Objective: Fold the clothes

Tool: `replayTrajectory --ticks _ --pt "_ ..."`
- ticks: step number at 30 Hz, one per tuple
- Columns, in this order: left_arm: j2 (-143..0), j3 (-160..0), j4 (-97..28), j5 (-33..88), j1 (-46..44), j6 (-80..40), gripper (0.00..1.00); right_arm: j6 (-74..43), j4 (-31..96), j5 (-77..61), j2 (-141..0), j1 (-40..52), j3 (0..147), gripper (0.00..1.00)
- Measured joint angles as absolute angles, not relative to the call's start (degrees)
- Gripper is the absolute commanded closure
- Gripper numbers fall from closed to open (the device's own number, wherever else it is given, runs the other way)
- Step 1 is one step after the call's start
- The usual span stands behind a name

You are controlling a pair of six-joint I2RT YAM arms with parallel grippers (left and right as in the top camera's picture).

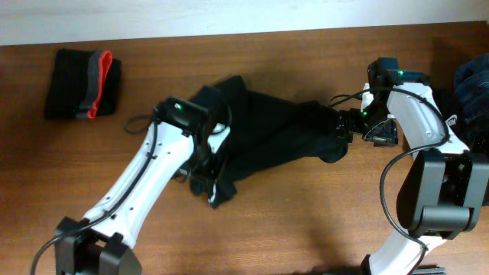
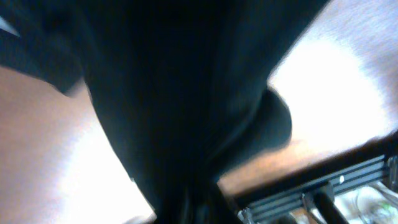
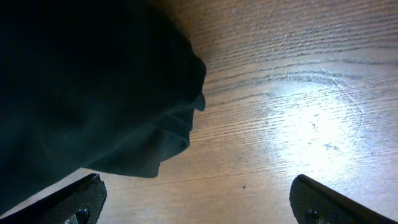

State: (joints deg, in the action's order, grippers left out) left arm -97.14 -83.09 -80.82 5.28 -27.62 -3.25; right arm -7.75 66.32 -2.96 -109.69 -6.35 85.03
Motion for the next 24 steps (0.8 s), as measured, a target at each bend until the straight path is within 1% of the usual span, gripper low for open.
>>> replayTrajectory --ticks 1,2,3,5,8,12,13,14,15,17,18,19,24 --pt "-97.2 -81.5 -80.6 5.7 -27.6 -3.1 0.49 -7.7 66.3 -3.0 -109.7 -6.3 85.0 0.00" --pt "-97.2 -79.8 -80.3 6.2 -27.6 -3.3 0.37 -7.7 66.3 -3.1 -109.7 -6.3 85.0 0.00" --pt "-97.3 -78.2 -80.1 6.6 -27.6 -3.5 0.34 -7.7 66.1 -3.5 -109.7 -6.3 85.0 0.01" --pt "-97.4 -76.8 -80.1 7.1 -27.6 -3.7 0.31 -7.0 65.7 -4.9 -109.7 -6.3 85.1 0.02" --pt "-97.5 -77.4 -79.7 8.0 -27.6 -3.7 0.31 -4.9 65.8 -7.8 -109.7 -6.3 86.0 0.02" --pt "-97.4 -82.6 -77.1 9.4 -27.6 -3.7 0.30 -2.2 65.5 -10.4 -109.7 -6.3 90.0 0.01" --pt "-97.3 -84.1 -75.0 9.6 -27.6 -3.7 0.26 -1.3 64.8 -10.8 -109.7 -6.3 91.0 0.01" --pt "-96.9 -85.2 -72.6 9.6 -27.6 -3.7 0.17 -0.6 64.3 -11.1 -109.7 -6.3 91.5 0.02" --pt "-96.5 -86.0 -70.0 9.5 -27.6 -3.7 0.13 0.2 64.0 -11.4 -109.7 -6.3 91.8 0.02" --pt "-95.6 -86.9 -66.8 8.4 -27.6 -4.5 0.13 1.4 64.0 -11.7 -109.7 -6.3 91.8 0.02" --pt "-95.3 -87.0 -65.8 7.4 -27.6 -5.1 0.08 1.9 63.9 -11.8 -109.7 -6.3 91.8 0.04" --pt "-95.1 -87.0 -65.0 5.9 -27.6 -5.6 0.06 2.5 63.6 -12.0 -109.7 -6.3 91.8 0.05" --pt "-96.5 -87.0 -60.4 1.3 -27.4 -8.1 0.06 6.6 60.5 -13.4 -109.7 -6.1 91.8 0.05"
